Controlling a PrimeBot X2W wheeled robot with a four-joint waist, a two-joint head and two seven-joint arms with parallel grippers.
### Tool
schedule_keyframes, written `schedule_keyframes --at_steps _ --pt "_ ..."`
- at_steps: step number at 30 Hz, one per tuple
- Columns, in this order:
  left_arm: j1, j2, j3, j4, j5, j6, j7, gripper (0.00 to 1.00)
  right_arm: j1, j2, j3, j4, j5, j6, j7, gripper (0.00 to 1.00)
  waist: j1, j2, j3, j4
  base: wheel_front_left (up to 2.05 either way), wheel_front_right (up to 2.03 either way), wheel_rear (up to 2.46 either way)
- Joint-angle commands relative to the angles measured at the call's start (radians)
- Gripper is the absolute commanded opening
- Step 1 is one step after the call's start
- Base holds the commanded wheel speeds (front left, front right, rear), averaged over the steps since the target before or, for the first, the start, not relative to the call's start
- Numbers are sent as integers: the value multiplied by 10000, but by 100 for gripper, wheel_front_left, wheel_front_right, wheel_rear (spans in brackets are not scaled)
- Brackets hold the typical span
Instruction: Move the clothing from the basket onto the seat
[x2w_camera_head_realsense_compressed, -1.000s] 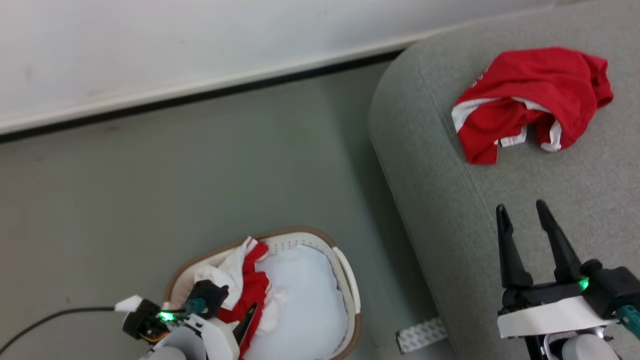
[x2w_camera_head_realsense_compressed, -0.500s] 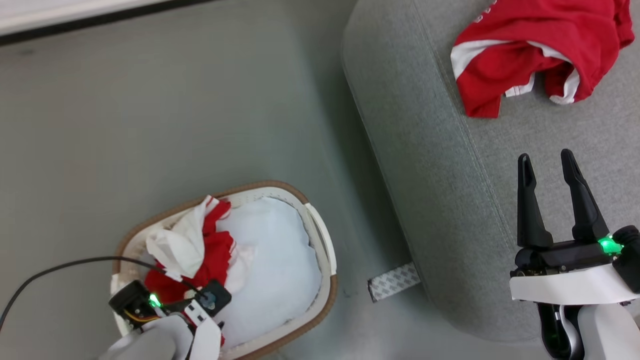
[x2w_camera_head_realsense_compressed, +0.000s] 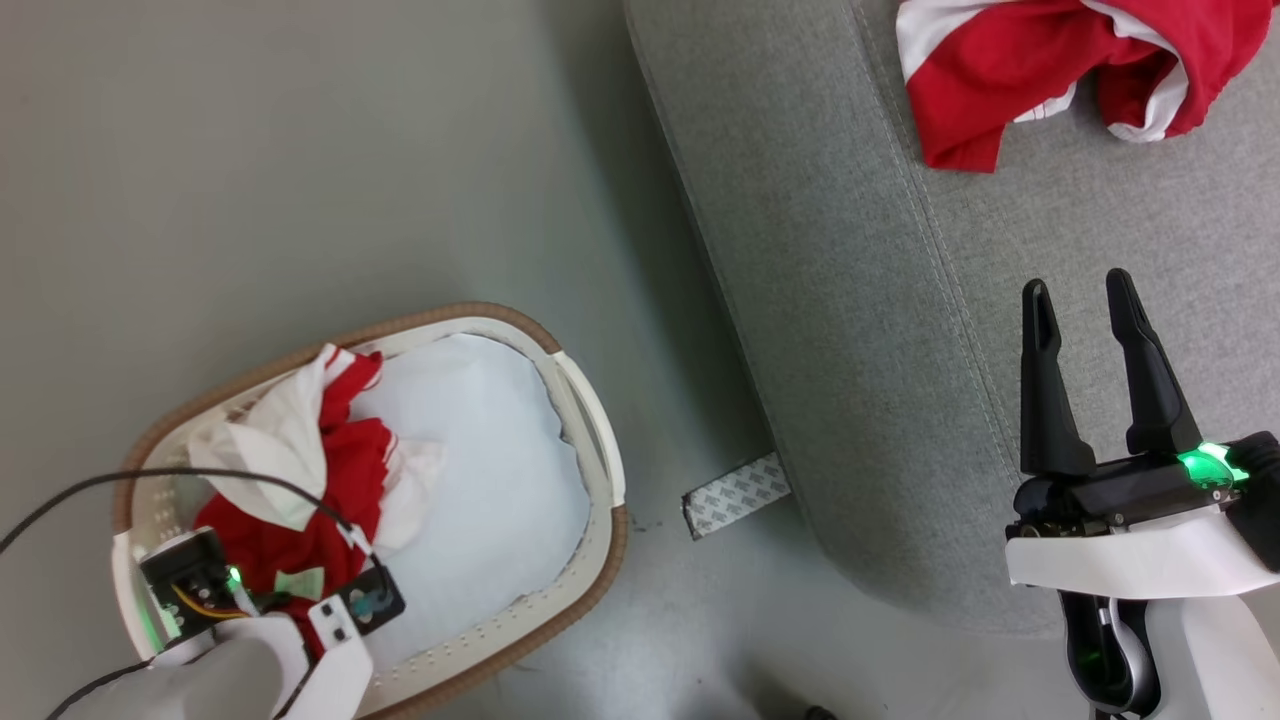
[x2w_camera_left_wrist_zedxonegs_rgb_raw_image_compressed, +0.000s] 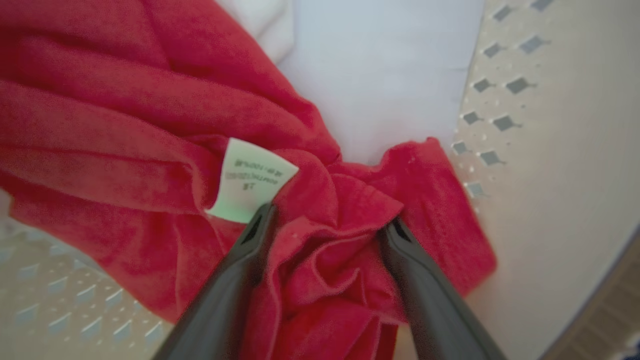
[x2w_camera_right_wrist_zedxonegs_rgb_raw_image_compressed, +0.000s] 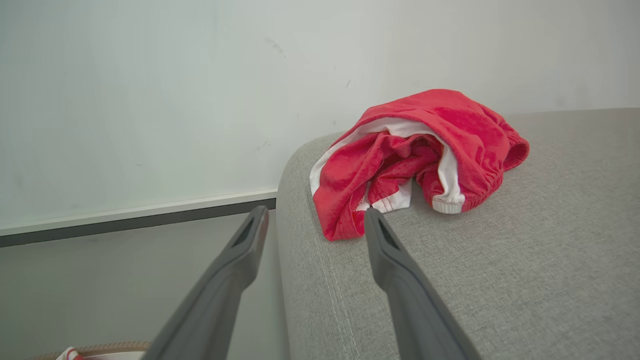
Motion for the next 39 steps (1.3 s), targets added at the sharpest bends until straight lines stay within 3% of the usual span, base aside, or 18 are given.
schedule_keyframes --at_steps 1,5,6,8,9,16,24,35,36,39 --pt "152 221 -31 -22 657 9 136 100 -111 2 53 -74 148 -22 -22 100 -2 0 236 -188 0 0 0" --pt "221 429 -31 94 1318 9 208 100 -221 2 141 -67 208 -22 -22 100 -2 0 451 -305 0 0 0" --pt "195 455 -34 144 1309 9 173 87 -226 2 146 -63 191 -22 -22 100 -2 0 490 -322 0 0 0" --pt "129 527 -35 248 1207 9 117 33 -242 2 122 -66 201 -22 -22 100 -2 0 570 -350 0 0 0" --pt "97 556 -33 268 1149 9 13 0 -242 2 109 -63 197 -22 -22 100 -2 0 597 -354 0 0 0" --pt "14 486 -35 370 840 9 -469 0 -272 2 34 24 124 -22 -22 100 -2 0 508 -260 0 0 0" --pt "159 -195 -34 558 452 9 -1099 0 -360 0 10 230 -78 -22 -22 100 -2 0 -240 -6 0 0 0" --pt "362 -1710 -35 724 -1305 9 -2655 0 36 -6 -203 848 -898 -22 -22 100 -2 0 -2675 919 0 0 0" --pt "375 -2207 11 657 -2199 9 -3129 0 226 -7 -246 1108 -1278 -22 -22 100 -2 0 -3602 1380 0 0 0" --pt "432 -2527 117 523 -2851 9 -3536 0 355 -13 -228 1296 -1457 -22 -22 100 -2 0 -4235 1743 0 0 0"
